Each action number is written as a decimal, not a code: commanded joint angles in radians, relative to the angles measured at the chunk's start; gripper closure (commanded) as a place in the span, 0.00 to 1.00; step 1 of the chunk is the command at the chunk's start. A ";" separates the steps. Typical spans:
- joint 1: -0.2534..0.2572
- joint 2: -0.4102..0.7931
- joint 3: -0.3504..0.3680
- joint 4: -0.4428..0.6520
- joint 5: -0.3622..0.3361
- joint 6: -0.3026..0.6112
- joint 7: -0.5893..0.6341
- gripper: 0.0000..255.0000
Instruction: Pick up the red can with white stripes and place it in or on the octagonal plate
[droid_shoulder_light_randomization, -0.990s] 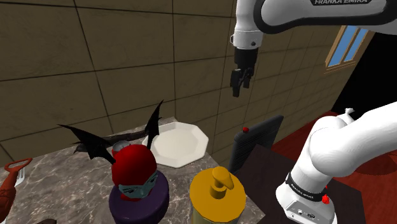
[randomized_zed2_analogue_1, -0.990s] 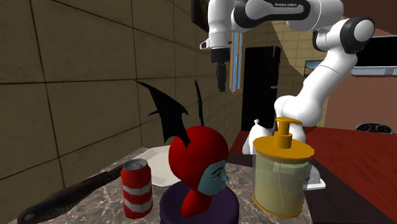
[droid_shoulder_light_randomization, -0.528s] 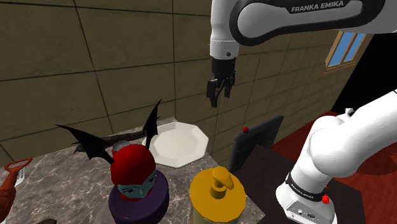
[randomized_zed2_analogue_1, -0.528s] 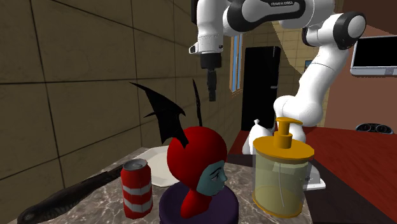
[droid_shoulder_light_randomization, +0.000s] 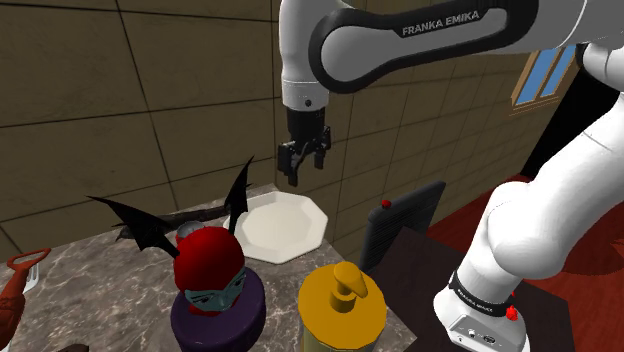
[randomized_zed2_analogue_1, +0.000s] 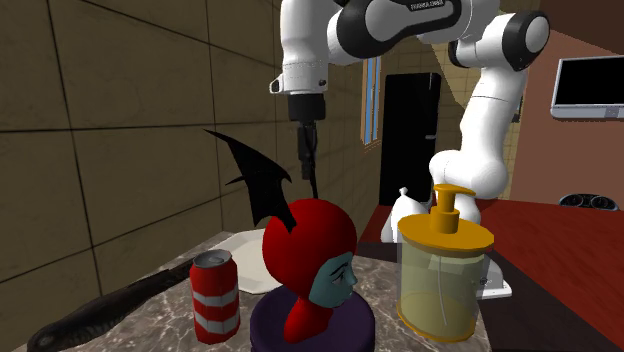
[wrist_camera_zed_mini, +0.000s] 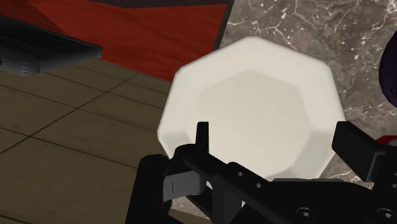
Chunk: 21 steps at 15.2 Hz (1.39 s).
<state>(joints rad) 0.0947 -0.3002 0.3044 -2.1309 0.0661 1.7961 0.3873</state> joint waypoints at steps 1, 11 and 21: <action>0.007 0.060 0.027 0.038 -0.006 0.025 0.042 0.00; 0.072 0.422 0.131 0.342 -0.126 0.078 0.266 0.00; 0.217 0.784 0.135 0.743 -0.272 0.025 0.417 0.00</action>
<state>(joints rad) 0.3069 0.4730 0.4402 -1.3954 -0.2013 1.8172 0.7997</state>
